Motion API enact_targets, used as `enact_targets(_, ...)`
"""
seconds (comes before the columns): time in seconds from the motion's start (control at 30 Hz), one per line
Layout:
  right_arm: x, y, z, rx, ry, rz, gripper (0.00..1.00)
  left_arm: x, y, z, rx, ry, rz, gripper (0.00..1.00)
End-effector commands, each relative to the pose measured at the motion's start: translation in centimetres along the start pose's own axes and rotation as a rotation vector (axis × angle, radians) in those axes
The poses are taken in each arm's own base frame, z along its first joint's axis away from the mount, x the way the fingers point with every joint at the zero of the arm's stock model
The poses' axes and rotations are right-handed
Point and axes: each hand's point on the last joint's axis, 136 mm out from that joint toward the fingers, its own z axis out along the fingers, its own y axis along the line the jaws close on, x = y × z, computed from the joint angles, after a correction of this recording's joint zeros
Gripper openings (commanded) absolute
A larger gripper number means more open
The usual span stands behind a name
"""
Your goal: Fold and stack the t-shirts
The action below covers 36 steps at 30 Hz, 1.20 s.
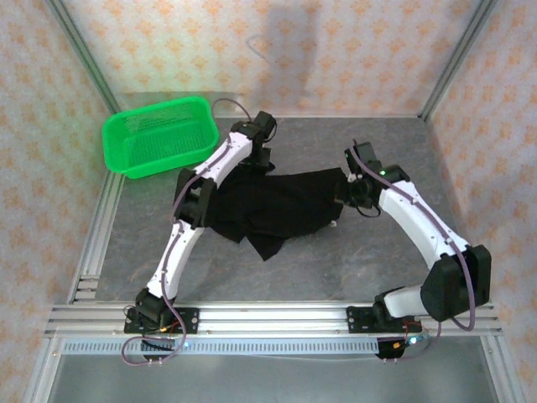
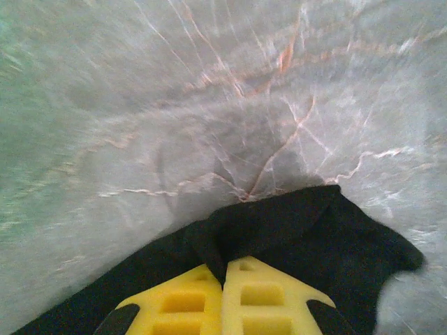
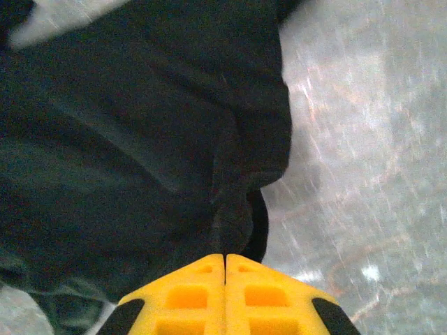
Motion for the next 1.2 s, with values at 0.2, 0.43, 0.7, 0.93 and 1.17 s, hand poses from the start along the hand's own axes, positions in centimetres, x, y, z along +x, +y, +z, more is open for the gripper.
enact_targets(0.2, -13.9, 2.7, -8.2, 0.007, -0.395, -0.099, 0.00, -11.2, 6.6, -29.2, 0.163, -0.604, -0.187, 0.00)
enact_targets(0.43, -24.5, 3.3, -16.9, -0.008, -0.679, -0.037, 0.00, -12.5, 11.6, -43.8, 0.321, -0.920, -0.312, 0.00)
enact_targets(0.7, -29.7, 1.8, -24.2, 0.050, -0.871, -0.011, 0.00, -10.7, 18.1, -51.0, 0.308, -1.080, -0.398, 0.00)
enact_targets(0.93, -26.2, -1.5, -20.2, 0.160, -0.763, -0.007, 0.00, -7.9, 18.2, -45.7, 0.274, -0.908, -0.390, 0.00)
enact_targets(1.17, -15.2, -6.6, -10.7, 0.211, -0.575, 0.091, 0.00, 0.6, 16.2, -34.3, 0.249, -0.587, -0.414, 0.00)
